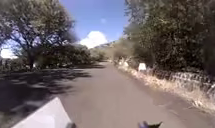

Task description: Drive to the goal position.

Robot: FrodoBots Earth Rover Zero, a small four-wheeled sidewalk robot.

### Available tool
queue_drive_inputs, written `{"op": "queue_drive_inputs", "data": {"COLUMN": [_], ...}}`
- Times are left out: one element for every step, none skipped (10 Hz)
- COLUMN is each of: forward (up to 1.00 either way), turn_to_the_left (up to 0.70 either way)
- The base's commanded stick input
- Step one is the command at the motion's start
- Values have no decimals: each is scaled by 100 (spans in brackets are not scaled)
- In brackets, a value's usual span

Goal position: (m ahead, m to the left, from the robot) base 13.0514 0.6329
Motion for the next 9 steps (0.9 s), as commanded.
{"op": "queue_drive_inputs", "data": {"forward": [50,50,50,50,50,50,50,50,50], "turn_to_the_left": [0,0,0,0,0,0,0,0,0]}}
